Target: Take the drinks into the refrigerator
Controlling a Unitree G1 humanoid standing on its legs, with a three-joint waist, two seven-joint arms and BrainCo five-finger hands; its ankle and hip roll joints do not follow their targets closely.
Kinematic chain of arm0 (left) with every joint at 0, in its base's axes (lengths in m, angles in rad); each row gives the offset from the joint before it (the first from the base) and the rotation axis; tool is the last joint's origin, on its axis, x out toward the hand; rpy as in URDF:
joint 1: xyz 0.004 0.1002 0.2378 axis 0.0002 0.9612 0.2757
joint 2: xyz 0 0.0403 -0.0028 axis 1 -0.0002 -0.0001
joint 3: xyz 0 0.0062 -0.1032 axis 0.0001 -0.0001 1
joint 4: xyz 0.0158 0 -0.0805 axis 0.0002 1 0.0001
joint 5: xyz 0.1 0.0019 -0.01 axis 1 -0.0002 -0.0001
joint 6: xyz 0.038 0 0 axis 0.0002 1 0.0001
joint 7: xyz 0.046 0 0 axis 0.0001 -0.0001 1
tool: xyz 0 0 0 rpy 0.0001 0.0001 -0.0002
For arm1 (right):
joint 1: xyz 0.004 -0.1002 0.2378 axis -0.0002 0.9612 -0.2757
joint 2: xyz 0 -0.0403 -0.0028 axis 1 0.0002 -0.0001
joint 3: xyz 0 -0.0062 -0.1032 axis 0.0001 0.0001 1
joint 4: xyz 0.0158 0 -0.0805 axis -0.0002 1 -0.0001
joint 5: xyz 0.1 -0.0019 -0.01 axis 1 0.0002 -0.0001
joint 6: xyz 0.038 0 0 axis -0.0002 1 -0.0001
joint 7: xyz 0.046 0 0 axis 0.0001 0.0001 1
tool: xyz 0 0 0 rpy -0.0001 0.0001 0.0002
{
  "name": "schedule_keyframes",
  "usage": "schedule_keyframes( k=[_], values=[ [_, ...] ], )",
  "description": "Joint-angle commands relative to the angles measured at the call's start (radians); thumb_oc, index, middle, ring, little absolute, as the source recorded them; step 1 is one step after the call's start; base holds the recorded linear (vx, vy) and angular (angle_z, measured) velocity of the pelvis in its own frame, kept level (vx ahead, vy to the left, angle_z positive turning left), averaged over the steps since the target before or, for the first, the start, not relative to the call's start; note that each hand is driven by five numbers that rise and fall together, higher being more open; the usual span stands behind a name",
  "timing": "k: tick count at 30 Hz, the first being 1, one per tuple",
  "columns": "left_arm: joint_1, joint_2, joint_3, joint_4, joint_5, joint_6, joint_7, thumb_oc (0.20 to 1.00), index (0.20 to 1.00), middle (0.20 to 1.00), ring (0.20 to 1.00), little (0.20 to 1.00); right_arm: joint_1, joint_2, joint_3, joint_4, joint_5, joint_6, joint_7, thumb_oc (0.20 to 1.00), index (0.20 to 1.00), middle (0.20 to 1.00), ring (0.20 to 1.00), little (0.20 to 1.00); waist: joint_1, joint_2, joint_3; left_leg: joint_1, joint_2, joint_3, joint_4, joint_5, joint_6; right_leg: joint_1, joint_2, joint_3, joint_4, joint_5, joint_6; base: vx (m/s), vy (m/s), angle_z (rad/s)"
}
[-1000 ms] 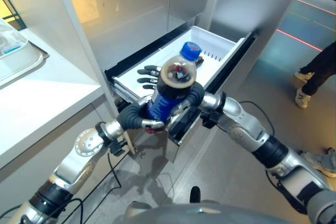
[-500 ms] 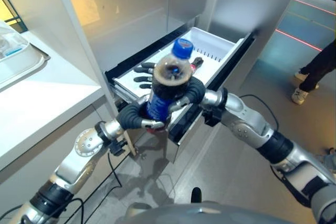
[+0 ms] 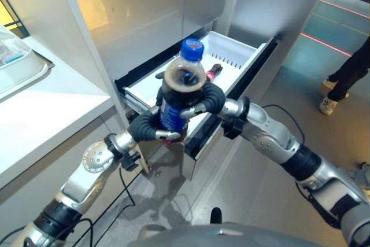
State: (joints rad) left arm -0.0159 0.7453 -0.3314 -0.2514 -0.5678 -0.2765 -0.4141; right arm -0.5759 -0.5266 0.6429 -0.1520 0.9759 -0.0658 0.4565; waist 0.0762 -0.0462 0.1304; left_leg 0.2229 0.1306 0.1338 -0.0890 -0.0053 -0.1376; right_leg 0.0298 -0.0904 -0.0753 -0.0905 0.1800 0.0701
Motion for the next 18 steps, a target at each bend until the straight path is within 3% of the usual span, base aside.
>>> schedule_keyframes(
  k=[1, 7, 18],
  values=[
    [-0.104, -0.041, -0.017, -0.037, -0.058, -0.026, 0.001, 1.0, 1.0, 1.0, 1.0, 1.0, -0.12, 0.048, 0.005, -0.138, 0.057, -0.063, 0.033, 0.225, 0.225, 0.225, 0.225, 0.225, 0.026, 0.007, 0.006, -0.014, -0.09, -0.064, 0.002, -0.073, 0.119, 0.075, 0.018, -0.04, 0.12, -0.164, 0.019, 0.0, 0.0, 0.0],
    [-0.083, -0.051, -0.01, -0.037, -0.079, -0.014, -0.006, 1.0, 1.0, 1.0, 1.0, 1.0, -0.071, 0.036, -0.052, -0.103, 0.037, -0.089, 0.007, 0.2, 0.2, 0.2, 0.2, 0.2, 0.023, 0.009, 0.005, -0.013, -0.091, -0.063, 0.002, -0.074, 0.12, 0.074, 0.017, -0.039, 0.121, -0.163, 0.021, 0.0, 0.0, 0.0],
    [0.028, -0.041, 0.016, -0.03, -0.176, 0.029, -0.072, 1.0, 1.0, 1.0, 1.0, 1.0, 0.04, -0.035, -0.301, 0.049, 0.006, -0.186, -0.095, 0.2, 0.2, 0.2, 0.2, 0.2, 0.022, 0.009, 0.003, -0.016, -0.091, -0.066, 0.002, -0.075, 0.121, 0.072, 0.017, -0.043, 0.117, -0.161, 0.025, 0.0, 0.0, 0.0]
  ],
)
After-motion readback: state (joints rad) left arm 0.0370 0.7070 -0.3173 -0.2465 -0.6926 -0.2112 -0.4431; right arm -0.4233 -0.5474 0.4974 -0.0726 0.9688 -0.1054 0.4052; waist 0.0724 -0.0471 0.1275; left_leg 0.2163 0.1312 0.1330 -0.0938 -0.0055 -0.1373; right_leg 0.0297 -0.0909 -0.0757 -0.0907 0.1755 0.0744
